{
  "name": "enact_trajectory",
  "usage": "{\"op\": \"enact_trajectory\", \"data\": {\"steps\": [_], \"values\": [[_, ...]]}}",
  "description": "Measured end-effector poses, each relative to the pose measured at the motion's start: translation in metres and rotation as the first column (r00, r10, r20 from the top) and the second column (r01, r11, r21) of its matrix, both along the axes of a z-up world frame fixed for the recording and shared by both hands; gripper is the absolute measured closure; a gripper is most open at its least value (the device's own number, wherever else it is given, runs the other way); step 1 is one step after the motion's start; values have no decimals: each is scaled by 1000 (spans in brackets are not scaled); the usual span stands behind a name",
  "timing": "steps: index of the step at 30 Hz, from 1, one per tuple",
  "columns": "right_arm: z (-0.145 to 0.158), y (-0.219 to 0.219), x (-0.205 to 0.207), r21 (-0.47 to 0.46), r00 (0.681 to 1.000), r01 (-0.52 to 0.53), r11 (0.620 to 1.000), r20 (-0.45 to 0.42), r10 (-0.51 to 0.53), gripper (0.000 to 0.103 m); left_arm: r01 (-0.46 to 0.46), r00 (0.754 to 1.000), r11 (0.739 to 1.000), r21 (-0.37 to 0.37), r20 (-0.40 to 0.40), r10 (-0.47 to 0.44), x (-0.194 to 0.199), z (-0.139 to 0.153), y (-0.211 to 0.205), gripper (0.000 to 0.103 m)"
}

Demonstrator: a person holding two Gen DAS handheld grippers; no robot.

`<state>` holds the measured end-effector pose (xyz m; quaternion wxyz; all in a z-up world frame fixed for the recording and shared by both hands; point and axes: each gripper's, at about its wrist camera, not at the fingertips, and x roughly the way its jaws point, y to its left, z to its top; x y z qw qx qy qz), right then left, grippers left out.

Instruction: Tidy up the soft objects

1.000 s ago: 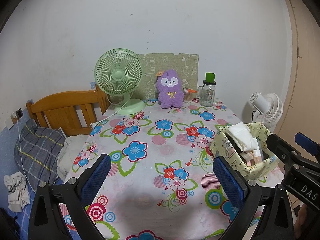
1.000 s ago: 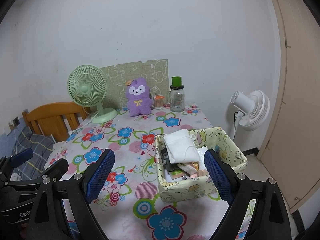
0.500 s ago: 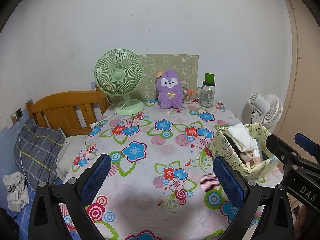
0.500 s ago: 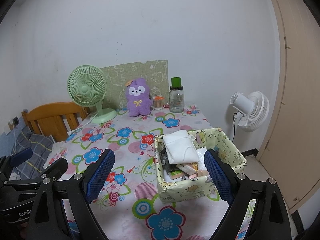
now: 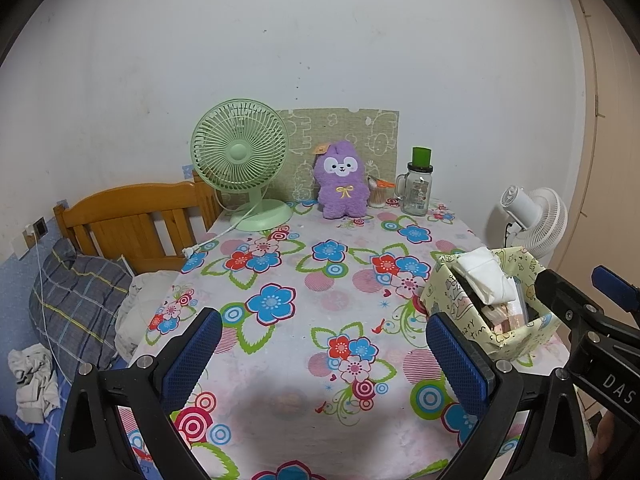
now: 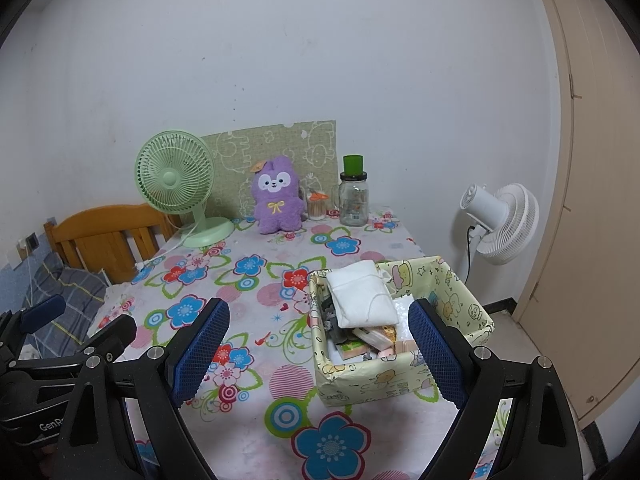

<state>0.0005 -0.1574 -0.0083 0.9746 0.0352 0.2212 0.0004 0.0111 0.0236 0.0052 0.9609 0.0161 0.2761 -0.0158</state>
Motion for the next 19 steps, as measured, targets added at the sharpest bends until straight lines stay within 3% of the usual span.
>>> {"op": "enact_trajectory", "data": {"steps": [19], "values": [[1,0,-1,-1,1000,2,1000,0,-2,10,0,1000,1000,2,0,0,0,0,0,0]]}}
